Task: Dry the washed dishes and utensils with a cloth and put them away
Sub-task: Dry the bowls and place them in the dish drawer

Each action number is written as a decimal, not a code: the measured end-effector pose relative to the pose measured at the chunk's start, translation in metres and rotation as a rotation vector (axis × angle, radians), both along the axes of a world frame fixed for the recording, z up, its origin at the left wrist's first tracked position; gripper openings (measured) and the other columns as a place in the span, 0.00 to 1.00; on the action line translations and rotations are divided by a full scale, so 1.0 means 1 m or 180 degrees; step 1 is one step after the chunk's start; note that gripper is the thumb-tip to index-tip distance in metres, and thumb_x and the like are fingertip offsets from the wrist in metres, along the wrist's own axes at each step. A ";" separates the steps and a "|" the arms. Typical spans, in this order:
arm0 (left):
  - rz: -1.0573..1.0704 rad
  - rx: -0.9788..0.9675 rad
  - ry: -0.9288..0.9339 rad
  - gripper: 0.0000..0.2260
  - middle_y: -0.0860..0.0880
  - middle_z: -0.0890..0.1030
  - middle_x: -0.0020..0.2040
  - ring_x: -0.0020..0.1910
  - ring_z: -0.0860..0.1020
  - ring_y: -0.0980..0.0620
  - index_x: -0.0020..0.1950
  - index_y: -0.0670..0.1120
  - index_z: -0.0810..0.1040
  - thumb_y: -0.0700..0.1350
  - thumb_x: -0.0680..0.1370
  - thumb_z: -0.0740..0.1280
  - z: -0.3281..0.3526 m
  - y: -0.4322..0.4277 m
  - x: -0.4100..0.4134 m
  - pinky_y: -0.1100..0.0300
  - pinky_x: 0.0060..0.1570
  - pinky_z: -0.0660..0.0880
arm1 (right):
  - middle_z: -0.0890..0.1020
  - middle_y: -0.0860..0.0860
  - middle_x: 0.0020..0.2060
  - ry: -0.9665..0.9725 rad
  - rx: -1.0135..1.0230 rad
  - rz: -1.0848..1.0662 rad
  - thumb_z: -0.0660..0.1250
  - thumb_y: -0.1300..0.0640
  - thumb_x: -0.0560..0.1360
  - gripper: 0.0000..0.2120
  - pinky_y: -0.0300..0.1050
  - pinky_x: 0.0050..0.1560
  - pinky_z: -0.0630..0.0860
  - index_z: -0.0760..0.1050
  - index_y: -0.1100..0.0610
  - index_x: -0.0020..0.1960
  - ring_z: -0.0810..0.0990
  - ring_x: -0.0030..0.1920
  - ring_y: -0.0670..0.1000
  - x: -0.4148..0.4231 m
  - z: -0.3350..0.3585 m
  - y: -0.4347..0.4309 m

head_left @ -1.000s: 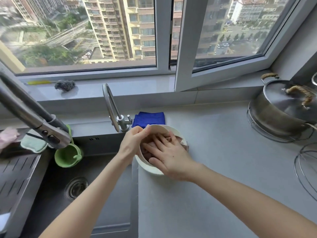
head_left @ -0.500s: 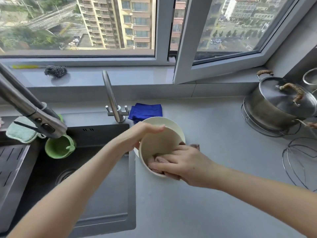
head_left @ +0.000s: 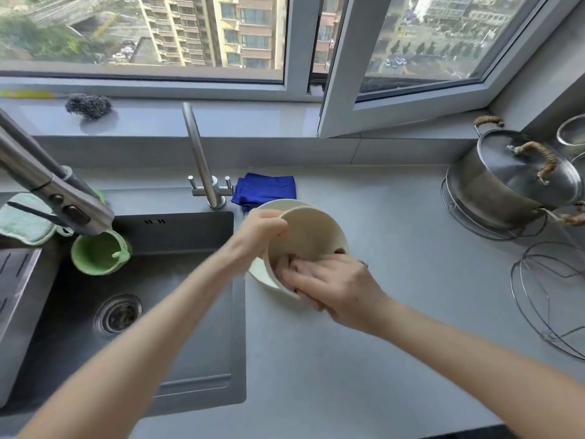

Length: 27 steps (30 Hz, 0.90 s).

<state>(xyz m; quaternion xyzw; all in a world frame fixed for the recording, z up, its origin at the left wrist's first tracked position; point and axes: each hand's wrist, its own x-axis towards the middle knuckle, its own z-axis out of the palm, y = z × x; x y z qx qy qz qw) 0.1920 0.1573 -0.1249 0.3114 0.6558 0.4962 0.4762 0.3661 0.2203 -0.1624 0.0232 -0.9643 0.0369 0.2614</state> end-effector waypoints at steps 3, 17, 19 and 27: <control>-0.1057 -0.0395 0.0219 0.03 0.50 0.74 0.28 0.27 0.71 0.52 0.27 0.48 0.76 0.43 0.61 0.64 0.020 0.003 -0.018 0.67 0.27 0.66 | 0.85 0.53 0.48 -0.0153 0.0721 0.0455 0.67 0.68 0.71 0.17 0.45 0.40 0.77 0.82 0.55 0.57 0.80 0.36 0.54 0.005 0.006 0.022; -0.1288 -0.0506 0.0428 0.14 0.44 0.75 0.35 0.35 0.72 0.47 0.40 0.40 0.79 0.44 0.57 0.64 0.026 0.007 -0.015 0.62 0.34 0.68 | 0.85 0.55 0.47 0.0213 0.0891 0.0413 0.66 0.67 0.75 0.15 0.47 0.40 0.78 0.82 0.54 0.57 0.81 0.37 0.54 0.002 0.003 0.017; -0.1302 -0.0398 0.0242 0.18 0.42 0.80 0.41 0.40 0.77 0.45 0.47 0.46 0.82 0.46 0.59 0.65 0.028 0.011 -0.021 0.59 0.38 0.72 | 0.85 0.55 0.45 0.0269 0.1079 0.0329 0.65 0.67 0.75 0.15 0.46 0.36 0.77 0.81 0.54 0.57 0.80 0.33 0.53 -0.002 0.010 0.026; 0.1147 0.0940 -0.0571 0.17 0.47 0.77 0.35 0.36 0.74 0.52 0.46 0.39 0.79 0.38 0.61 0.58 -0.007 0.007 0.038 0.60 0.34 0.71 | 0.85 0.54 0.43 0.0618 -0.0144 -0.0910 0.59 0.65 0.74 0.17 0.41 0.28 0.66 0.76 0.59 0.61 0.79 0.29 0.52 -0.026 0.004 -0.006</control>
